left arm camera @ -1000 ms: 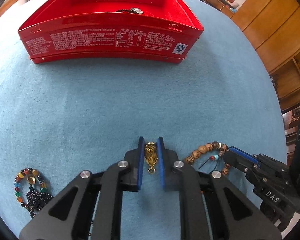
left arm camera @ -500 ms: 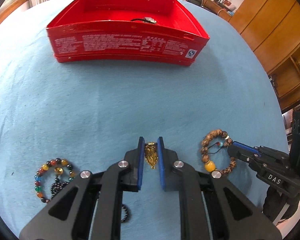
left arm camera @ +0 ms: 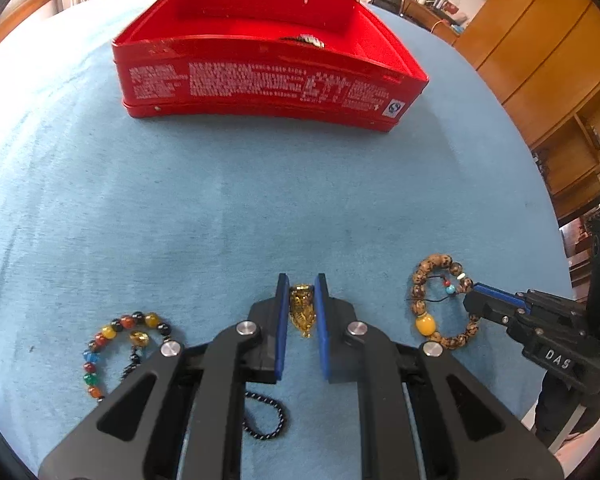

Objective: Organize jewelry
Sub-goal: 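Carry the gold pendant and brown bead bracelet over the red box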

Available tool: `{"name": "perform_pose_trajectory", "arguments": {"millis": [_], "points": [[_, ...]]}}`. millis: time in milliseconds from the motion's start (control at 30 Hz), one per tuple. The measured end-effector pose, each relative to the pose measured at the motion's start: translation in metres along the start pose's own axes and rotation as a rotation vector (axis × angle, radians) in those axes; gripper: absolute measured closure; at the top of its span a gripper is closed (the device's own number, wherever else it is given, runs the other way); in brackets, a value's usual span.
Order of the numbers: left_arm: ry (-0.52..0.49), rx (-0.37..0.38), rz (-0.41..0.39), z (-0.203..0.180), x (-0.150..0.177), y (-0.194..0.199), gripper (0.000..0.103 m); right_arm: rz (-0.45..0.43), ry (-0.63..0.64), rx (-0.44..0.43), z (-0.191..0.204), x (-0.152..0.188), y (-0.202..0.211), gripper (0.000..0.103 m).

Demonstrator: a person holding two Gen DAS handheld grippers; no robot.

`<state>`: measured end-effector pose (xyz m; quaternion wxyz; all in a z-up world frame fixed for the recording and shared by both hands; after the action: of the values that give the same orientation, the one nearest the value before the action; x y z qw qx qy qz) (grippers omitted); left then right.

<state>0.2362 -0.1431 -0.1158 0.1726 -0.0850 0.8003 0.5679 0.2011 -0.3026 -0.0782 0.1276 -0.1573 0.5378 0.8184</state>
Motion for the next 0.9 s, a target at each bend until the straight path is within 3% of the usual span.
{"name": "perform_pose_trajectory", "arguments": {"millis": [100,500,900], "points": [[-0.005,-0.021,-0.025,0.006,0.001,0.012,0.092,-0.008,-0.002,-0.027,0.010,-0.004,0.006,0.092],[-0.037,-0.084,-0.120,0.022,-0.003,0.054,0.092,-0.055,0.090,0.023,0.047,-0.029,0.031,0.092],[-0.064,-0.100,-0.167,0.023,-0.025,0.075,0.092,-0.102,0.137,0.052,0.066,-0.069,0.047,0.092]]}}
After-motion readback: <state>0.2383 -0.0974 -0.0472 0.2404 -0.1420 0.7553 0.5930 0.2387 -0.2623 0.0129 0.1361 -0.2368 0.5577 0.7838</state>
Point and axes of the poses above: each gripper's, at about its wrist camera, not at the fingertips, and y roughly against the way its jaws point, z to its left, x to its underside, the point moved 9 cm from there along -y, roughly the way its jaws point, and after that the axes turned 4 degrees about y, right-handed, at the moved point
